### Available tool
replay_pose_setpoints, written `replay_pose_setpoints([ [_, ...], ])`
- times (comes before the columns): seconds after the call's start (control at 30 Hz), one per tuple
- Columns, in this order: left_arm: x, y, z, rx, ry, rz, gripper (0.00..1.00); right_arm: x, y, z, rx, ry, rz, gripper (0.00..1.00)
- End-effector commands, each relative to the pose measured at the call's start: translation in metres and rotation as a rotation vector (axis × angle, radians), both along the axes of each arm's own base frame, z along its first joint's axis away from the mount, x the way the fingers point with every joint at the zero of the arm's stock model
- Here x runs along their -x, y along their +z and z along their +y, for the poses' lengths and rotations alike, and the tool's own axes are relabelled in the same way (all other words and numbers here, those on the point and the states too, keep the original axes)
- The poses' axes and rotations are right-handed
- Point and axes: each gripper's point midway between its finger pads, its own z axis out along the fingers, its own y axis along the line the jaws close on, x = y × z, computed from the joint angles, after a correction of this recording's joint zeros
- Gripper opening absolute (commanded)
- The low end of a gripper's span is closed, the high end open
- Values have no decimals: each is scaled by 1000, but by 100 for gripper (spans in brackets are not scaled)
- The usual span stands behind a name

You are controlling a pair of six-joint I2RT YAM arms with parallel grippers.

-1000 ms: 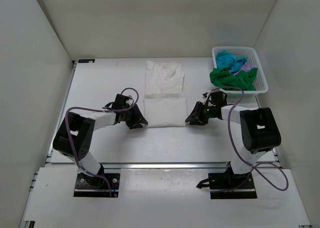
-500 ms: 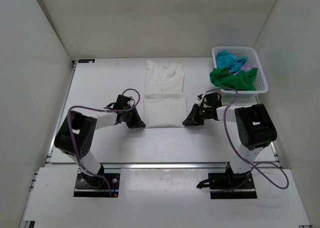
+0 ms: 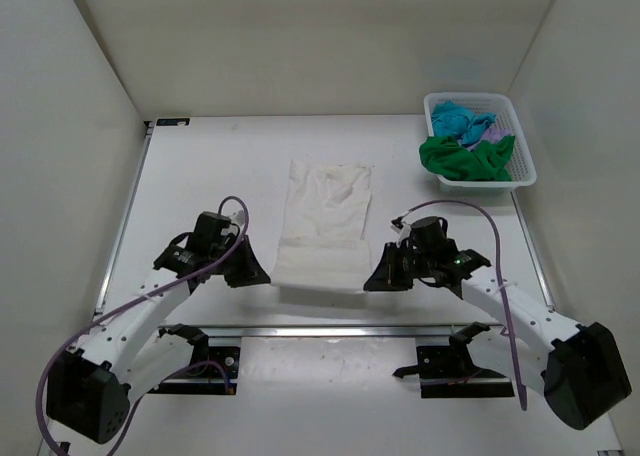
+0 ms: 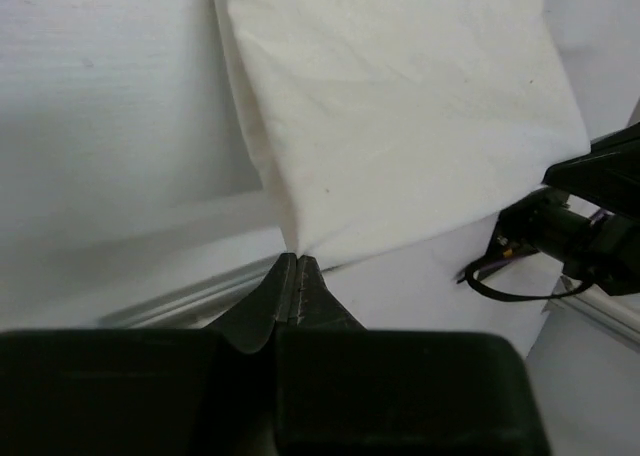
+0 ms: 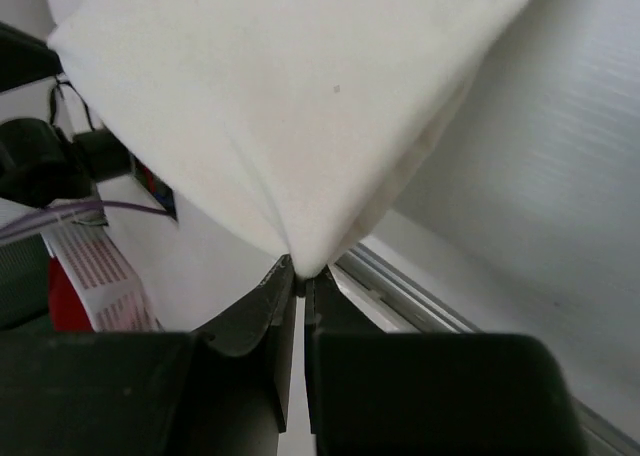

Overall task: Fold and stack the t-shirts
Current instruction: Grab one side of the 2/3 rectangular tshirt with both arms, then fold the long partially folded tshirt into a neat square

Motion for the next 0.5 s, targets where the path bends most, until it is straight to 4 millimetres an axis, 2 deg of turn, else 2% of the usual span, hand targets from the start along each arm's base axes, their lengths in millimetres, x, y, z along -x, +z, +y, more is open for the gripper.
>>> replay_pose_setpoints([
  [0.0, 4, 26, 14, -35, 32, 24, 0, -12, 31, -4, 28, -83, -19, 0],
  [0.03, -3, 35, 12, -38, 30, 6, 0, -22, 37, -8, 30, -92, -42, 0],
  [0.07, -20, 49, 9, -49, 30, -33, 0, -39, 56, -4, 9, -93, -85, 0],
  [0.1, -41, 64, 5, -64, 32, -81, 0, -62, 70, -7, 10, -114, -131, 0],
  [0.13, -55, 64, 4, -83, 34, -82, 0, -87, 81, -11, 18, -127, -175, 0],
  [0.17, -75, 85, -1, -69, 44, -139, 0, -99, 87, -12, 25, -112, -206, 0],
  [0.2, -95, 94, -4, -95, 47, -167, 0, -125, 96, -15, 31, -133, -230, 0],
  [0.23, -112, 89, -6, -117, 52, -161, 0, -152, 101, -19, 49, -148, -254, 0],
  [0.27, -130, 106, -12, -96, 59, -209, 0, -165, 102, -23, 63, -151, -273, 0],
  [0.33, -167, 108, -15, -125, 86, -223, 0, -211, 110, -26, 66, -169, -299, 0],
  [0.37, -179, 113, -16, -123, 95, -243, 0, -222, 111, -25, 65, -164, -306, 0],
  [0.4, -197, 111, -16, -128, 110, -242, 0, -243, 107, -29, 73, -179, -290, 0],
  [0.43, -217, 112, -14, -140, 141, -255, 0, -262, 109, -25, 74, -168, -305, 0],
  [0.47, -226, 112, -11, -150, 157, -267, 0, -272, 106, -28, 82, -175, -299, 0],
])
